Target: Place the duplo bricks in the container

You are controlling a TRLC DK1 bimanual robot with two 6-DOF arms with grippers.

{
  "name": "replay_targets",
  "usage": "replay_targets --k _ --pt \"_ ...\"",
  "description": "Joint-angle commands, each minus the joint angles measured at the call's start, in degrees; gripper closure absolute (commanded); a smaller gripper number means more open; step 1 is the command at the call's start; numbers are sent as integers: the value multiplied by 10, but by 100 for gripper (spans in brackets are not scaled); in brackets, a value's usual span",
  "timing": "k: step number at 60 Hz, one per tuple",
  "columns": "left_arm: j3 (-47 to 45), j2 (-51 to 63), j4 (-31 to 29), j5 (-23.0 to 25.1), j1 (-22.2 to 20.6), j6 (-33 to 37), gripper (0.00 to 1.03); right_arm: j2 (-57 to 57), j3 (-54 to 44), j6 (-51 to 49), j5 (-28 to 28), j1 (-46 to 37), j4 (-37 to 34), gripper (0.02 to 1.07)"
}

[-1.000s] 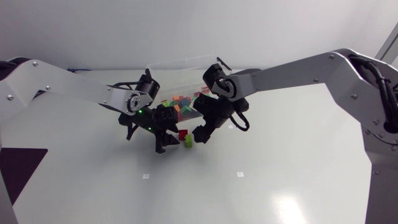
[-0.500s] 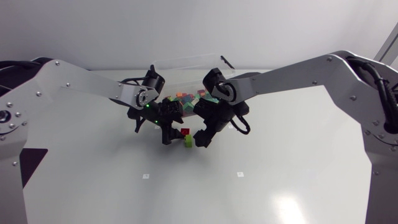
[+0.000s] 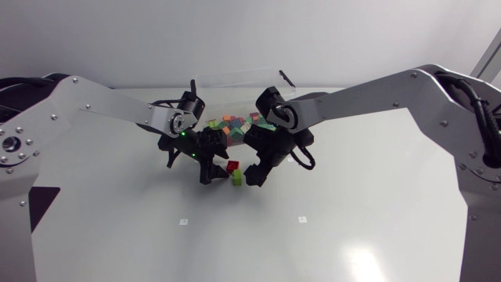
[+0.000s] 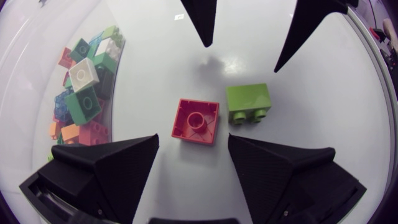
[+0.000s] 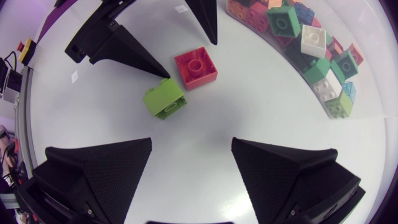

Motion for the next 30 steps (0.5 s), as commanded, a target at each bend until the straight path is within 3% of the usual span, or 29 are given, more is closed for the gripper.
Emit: replay_targets --k 1,16,18,21,30 --pt "3 21 -7 10 -8 19 25 1 -19 -14 -1 0 0 14" --pt "11 25 -7 20 -20 22 27 -18 -25 -15 -2 3 -4 14" --pt "10 27 -7 20 -22 23 38 -19 -26 -15 -2 3 -3 14" --pt "9 26 -8 23 -22 24 46 -20 -29 -16 -5 3 -2 14" --pt "-2 20 -14 24 -19 27 61 -24 -33 -20 -6 4 -2 14"
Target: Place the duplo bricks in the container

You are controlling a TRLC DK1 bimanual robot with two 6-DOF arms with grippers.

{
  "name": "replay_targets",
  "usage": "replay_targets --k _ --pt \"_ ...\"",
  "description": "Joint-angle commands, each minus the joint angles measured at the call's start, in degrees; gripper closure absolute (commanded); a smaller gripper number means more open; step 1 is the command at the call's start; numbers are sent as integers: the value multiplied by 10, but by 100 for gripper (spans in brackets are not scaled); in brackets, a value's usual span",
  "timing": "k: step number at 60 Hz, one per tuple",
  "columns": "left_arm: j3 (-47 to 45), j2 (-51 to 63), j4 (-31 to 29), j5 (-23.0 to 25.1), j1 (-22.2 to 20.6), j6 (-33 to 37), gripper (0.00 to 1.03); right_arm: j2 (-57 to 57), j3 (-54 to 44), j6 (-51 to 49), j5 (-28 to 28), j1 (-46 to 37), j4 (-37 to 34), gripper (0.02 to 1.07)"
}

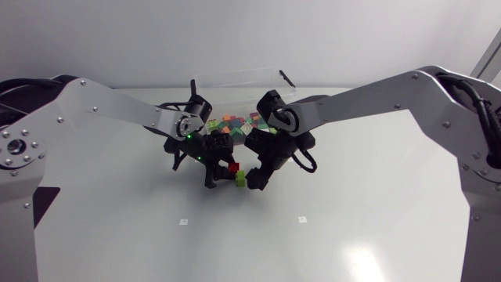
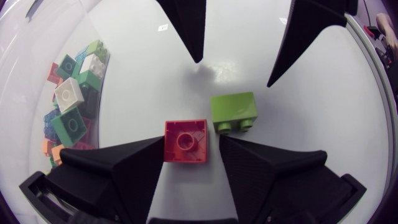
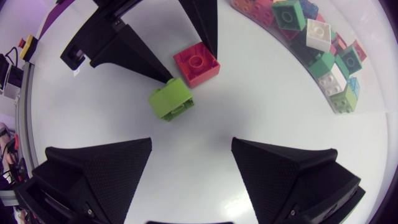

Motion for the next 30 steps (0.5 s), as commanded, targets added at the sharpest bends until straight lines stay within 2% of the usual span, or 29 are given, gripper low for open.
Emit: replay_targets --k 1,13,18,22,30 --pt "-3 15 -13 6 0 21 61 -19 -16 -16 -5 4 -1 14" --pt "-24 -10 -53 6 6 41 63 -20 -21 -41 -24 1 4 14" --pt "-43 -32 -54 6 12 38 63 -23 -21 -67 -52 -3 2 12" --pt "-62 -62 -53 4 21 15 63 -23 -15 -96 -63 -7 10 7" --pt "-97 -112 -36 1 35 -32 62 0 19 -151 -60 -16 -9 7"
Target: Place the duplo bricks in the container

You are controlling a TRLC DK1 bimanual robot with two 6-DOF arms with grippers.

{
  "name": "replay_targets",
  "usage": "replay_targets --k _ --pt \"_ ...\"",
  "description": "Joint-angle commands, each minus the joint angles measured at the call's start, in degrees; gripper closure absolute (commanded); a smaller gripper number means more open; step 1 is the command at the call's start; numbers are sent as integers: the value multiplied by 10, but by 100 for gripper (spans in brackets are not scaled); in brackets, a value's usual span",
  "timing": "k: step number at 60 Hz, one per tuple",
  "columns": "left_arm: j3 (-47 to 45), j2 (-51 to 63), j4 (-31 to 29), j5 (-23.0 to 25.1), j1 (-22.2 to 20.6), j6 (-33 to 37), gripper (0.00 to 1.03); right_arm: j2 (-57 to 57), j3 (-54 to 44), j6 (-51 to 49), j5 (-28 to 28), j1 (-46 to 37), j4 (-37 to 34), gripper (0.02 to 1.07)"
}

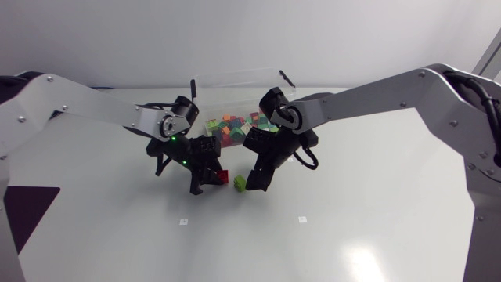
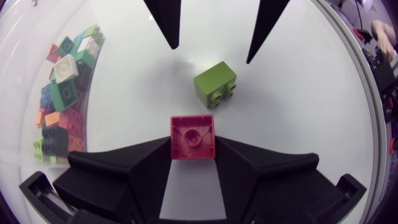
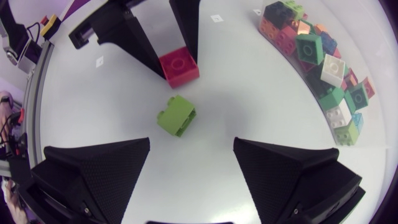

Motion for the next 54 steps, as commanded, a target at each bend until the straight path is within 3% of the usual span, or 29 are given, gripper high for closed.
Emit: replay_targets --k 1,14,39,54 --pt "-35 -50 14 -2 11 -34 63 12 24 -53 8 -6 -11 7" --pt "-104 -137 53 -19 28 -83 62 12 59 -128 40 18 -45 7" --pt "-180 -237 59 -27 49 -101 62 24 84 -299 103 78 -82 7" --pt "-208 -270 59 -30 67 -111 62 57 138 -359 143 93 -148 8"
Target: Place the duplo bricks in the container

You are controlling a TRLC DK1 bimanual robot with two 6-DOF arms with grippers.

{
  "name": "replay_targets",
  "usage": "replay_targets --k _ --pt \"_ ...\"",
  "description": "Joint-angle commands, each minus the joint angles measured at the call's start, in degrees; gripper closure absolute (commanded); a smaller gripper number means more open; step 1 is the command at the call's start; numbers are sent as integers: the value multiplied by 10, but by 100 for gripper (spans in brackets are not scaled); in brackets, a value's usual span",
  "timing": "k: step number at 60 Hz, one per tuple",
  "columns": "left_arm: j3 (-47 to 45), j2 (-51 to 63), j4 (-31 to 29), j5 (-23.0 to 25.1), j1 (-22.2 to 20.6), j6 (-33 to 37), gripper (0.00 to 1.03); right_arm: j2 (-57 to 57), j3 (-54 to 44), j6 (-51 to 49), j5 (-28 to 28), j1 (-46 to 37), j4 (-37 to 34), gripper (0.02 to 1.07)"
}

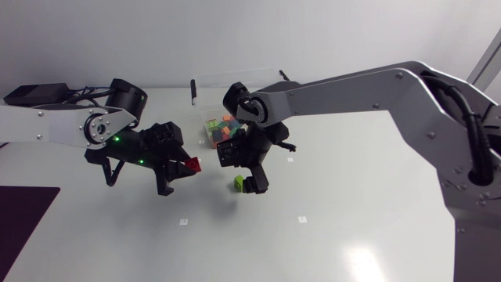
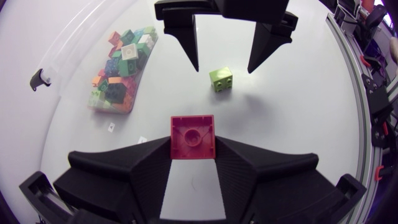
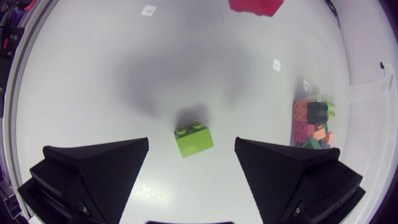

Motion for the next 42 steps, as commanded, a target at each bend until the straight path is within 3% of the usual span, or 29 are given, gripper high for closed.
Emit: replay_targets --k 1,22,42 --pt "-24 -22 5 1 7 -10 62 28 25 -44 11 3 -27 9" --pt "-47 -62 4 2 21 -14 62 63 53 -70 25 15 -42 17" --pt "-50 -68 4 1 22 -18 62 69 47 -79 26 19 -40 73"
